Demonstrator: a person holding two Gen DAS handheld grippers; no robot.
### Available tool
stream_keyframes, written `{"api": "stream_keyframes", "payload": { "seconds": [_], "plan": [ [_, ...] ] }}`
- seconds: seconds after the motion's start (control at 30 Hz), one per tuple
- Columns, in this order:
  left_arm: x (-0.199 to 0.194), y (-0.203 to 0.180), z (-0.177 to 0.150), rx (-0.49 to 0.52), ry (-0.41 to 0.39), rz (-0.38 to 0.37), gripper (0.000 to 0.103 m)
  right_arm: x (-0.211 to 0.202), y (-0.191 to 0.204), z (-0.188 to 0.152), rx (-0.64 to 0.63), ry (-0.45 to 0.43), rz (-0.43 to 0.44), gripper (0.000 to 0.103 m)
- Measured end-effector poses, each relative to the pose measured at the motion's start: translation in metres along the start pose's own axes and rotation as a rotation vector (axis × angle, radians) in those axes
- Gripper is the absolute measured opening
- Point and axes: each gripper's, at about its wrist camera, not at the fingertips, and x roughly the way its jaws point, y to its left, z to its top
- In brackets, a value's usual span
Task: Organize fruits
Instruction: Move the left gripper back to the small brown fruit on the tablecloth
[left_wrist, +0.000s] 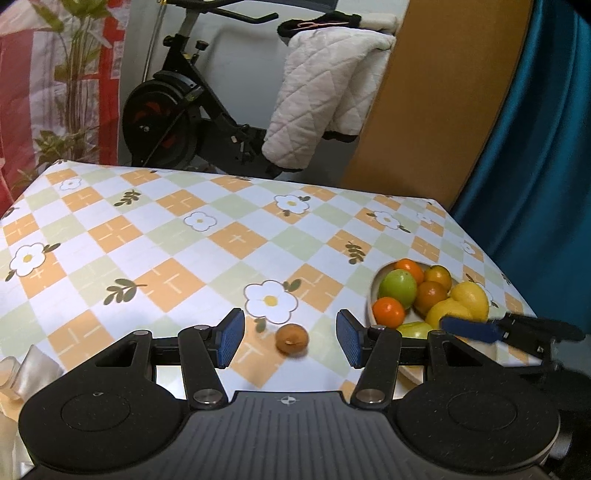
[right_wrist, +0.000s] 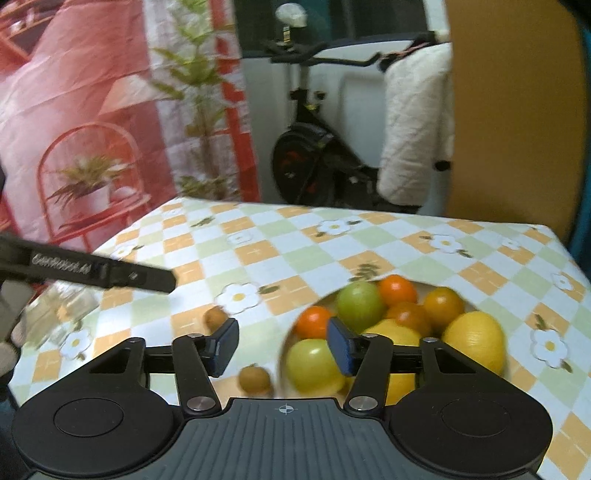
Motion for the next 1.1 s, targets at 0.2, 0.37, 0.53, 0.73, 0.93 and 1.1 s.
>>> {"api": "stream_keyframes", "payload": {
  "seconds": [0.2,0.37,0.53,0.73,0.93,1.1],
  "plan": [
    [0.002,0.006,-0.009,-0.020,-0.002,0.001,0.057,0.016,0.021,-0.010,-0.056,0.080,0.035,0.033],
    [0.003,0.011,-0.015,-0.044,-0.001,-0.001,0.057,0.027,0.026,-0.014,-0.071,0.118,0.007,0.029],
    [0.003,0.014,-0.017,-0.058,-0.005,0.003,0.057,0.038,0.030,-0.014,-0.102,0.142,-0.018,0.029],
    [0.003,0.015,-0.018,-0.065,-0.006,0.001,0.057,0.047,0.036,-0.015,-0.131,0.163,-0.047,0.029],
    [0.006,0.016,-0.020,-0.074,0.002,-0.004,0.057,0.053,0.039,-0.019,-0.143,0.178,-0.047,0.025],
    [0.009,0.017,-0.021,-0.076,0.009,-0.004,0.057,0.055,0.039,-0.019,-0.142,0.168,-0.047,0.026]
  ]
}}
